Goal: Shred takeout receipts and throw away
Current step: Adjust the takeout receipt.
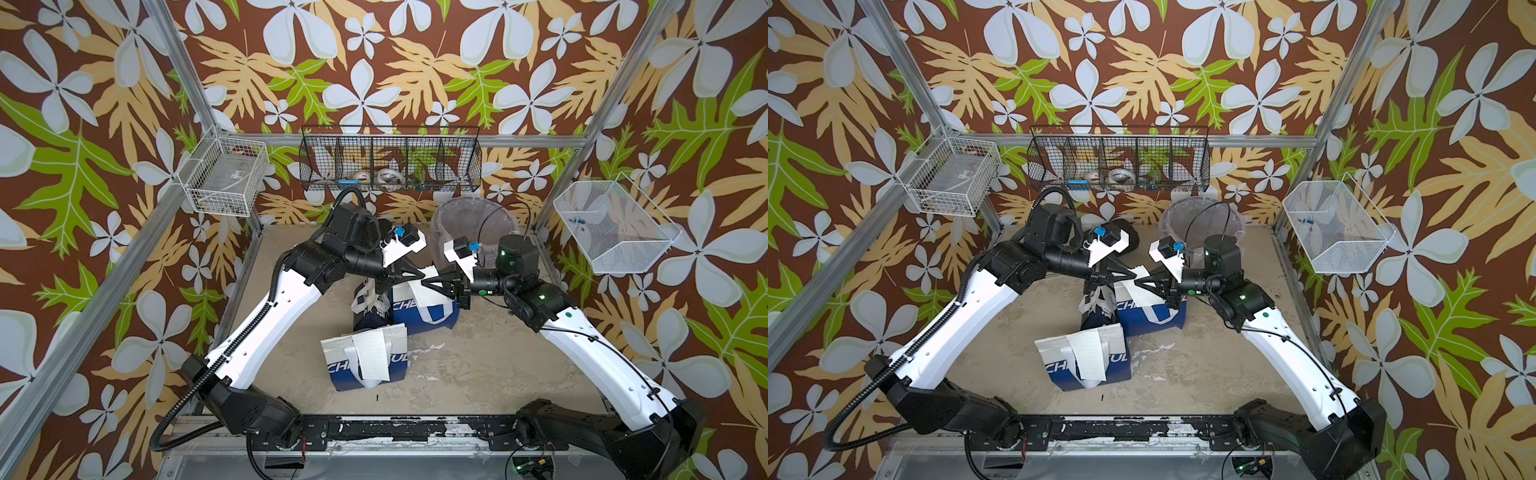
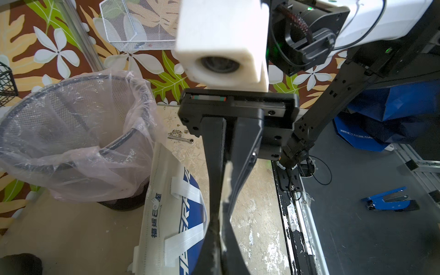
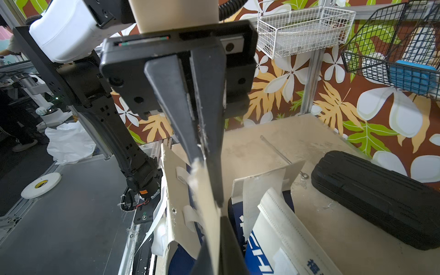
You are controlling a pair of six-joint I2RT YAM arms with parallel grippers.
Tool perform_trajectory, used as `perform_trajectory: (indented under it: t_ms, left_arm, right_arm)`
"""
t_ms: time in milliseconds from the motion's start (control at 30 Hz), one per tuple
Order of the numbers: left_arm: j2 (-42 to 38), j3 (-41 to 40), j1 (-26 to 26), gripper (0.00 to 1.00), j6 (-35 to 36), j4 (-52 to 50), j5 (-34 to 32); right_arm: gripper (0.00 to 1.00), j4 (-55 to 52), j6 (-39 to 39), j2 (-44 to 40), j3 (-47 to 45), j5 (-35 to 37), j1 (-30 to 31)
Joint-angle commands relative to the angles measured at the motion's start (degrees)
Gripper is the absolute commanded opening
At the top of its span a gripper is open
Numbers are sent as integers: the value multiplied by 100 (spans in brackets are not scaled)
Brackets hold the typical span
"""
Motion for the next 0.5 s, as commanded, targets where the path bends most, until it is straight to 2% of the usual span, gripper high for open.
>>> perform_trajectory:
  t_ms: [0,167,267,367,467]
  left_arm:
    - [-249,-157,-11,0,-110,646,-404]
    - [-505,-318,-6,0,-132,918,-561]
    - [-526,-406,-4,0,-120,888,-507]
    - [-521,-529,-4,0,-189,898,-298]
    - [-629,-706,-13,0,-259,913,-92]
  right_arm:
    - [28,-11,-88,19,-83,-22,-4]
    - [28,-63,-42,9,-223,90,-7]
    - [17,127,148,-11,-226,74,-10]
    - [1,410,431,-45,-217,104,-6]
    - [0,506,549,-101,-234,370,-8]
